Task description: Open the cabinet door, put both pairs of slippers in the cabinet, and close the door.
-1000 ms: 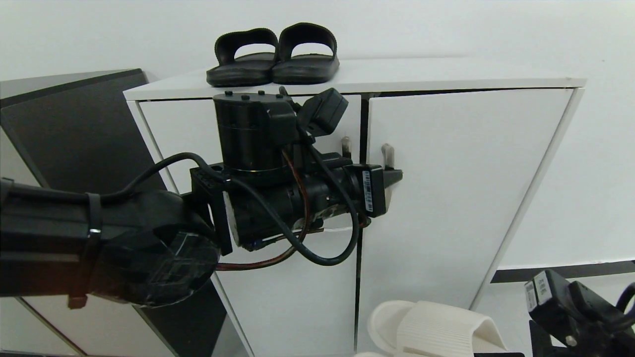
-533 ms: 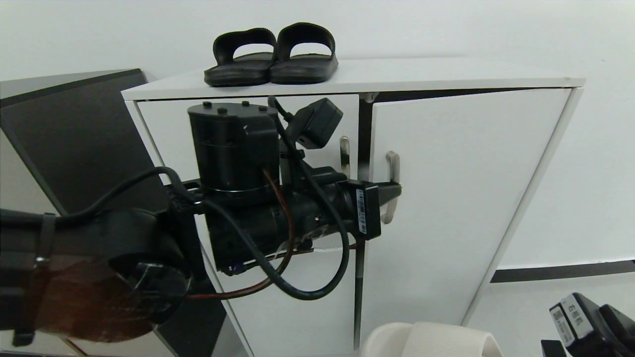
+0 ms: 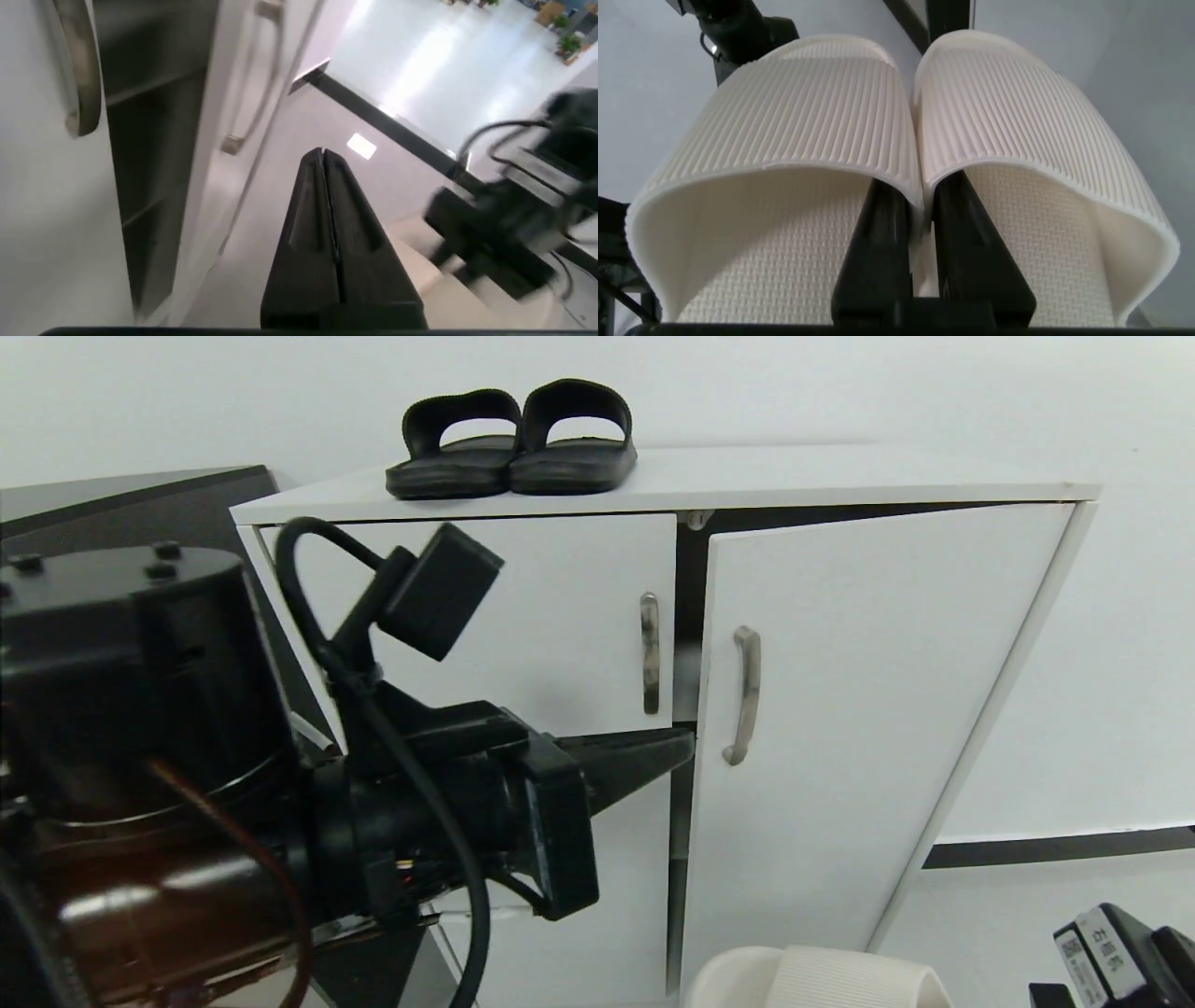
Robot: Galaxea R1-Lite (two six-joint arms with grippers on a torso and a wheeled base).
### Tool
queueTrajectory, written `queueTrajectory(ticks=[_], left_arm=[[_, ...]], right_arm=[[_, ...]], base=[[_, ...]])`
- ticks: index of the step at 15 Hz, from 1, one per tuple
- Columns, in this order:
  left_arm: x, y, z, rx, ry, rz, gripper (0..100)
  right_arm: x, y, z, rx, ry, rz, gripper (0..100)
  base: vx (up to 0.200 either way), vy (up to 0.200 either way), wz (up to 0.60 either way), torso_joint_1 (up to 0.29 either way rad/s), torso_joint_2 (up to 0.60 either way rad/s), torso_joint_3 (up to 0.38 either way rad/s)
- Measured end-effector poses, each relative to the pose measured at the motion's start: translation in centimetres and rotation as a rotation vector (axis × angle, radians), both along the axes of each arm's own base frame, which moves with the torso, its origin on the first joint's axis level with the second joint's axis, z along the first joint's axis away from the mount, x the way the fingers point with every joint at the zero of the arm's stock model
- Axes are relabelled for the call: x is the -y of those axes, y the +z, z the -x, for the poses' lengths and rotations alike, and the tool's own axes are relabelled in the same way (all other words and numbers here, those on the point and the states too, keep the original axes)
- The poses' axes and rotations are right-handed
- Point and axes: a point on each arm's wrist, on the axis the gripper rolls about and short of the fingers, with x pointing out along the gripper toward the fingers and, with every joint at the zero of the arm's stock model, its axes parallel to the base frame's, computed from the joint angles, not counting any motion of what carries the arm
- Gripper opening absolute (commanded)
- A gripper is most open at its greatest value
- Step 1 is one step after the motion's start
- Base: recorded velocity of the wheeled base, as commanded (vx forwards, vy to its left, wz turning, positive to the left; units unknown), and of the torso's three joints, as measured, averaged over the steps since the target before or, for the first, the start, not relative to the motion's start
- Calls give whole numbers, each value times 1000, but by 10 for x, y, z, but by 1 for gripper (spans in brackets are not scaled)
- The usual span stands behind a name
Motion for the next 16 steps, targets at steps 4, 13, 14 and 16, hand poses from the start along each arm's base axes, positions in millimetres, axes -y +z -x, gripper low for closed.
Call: queueTrajectory(ticks=[4,13,14,16], left_arm=[[-10,9,-9,23,53,25,0],[22,20,-69,38,124,39,0],[25,20,-74,37,130,38,0],[29,17,-79,32,130,31,0]], right_arm=[[1,-3,1,14,10,15,0],[2,-2,1,35,15,15,0],[2,-2,1,35,15,15,0],[2,-2,1,33,16,18,0]], base=[[0,0,0,0,0,0],[0,0,0,0,0,0],[0,0,0,0,0,0],[0,0,0,0,0,0]])
